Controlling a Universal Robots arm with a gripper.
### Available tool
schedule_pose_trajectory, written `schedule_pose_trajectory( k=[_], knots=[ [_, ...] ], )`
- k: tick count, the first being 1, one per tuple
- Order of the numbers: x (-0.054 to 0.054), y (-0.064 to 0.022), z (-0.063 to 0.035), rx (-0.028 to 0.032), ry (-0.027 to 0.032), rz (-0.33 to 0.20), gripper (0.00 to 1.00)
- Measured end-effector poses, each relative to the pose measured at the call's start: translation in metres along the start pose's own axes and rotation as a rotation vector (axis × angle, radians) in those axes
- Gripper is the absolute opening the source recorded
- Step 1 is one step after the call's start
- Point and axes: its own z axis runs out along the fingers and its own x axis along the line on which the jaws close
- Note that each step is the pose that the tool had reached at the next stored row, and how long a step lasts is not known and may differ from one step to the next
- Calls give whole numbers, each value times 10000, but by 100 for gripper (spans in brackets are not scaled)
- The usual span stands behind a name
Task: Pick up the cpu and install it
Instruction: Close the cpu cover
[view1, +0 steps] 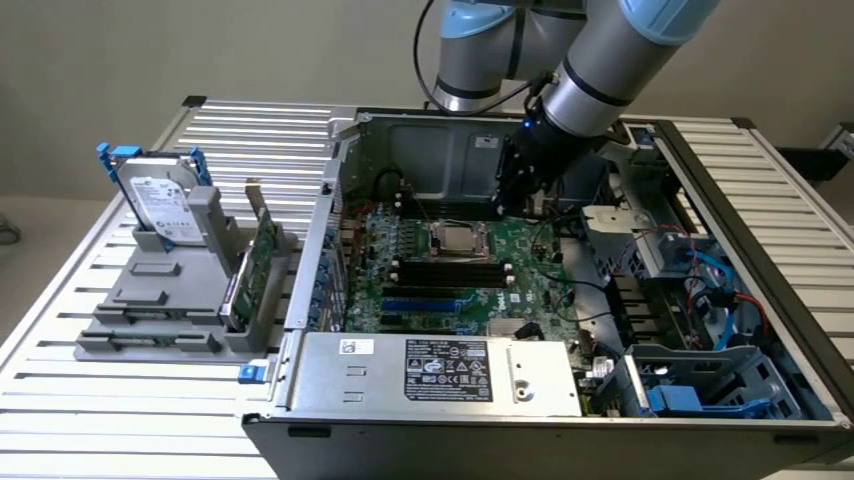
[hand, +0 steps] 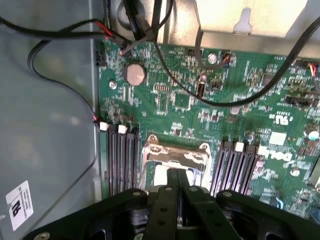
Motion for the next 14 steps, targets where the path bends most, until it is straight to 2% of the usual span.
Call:
schedule_pose_trajectory(
  k=[3,4,5,8,9,13,14],
  knots=[
    [1,-13,2,-3,-2,1,11],
    [2,-13,2,-82,-12,-8,11],
    [2,-13,3,-99,-13,-9,11],
    [5,-22,7,-85,-6,-3,11],
    [5,-26,8,24,14,34,11],
    [7,-43,11,717,113,180,11],
    [8,-50,15,909,141,212,11]
  ],
)
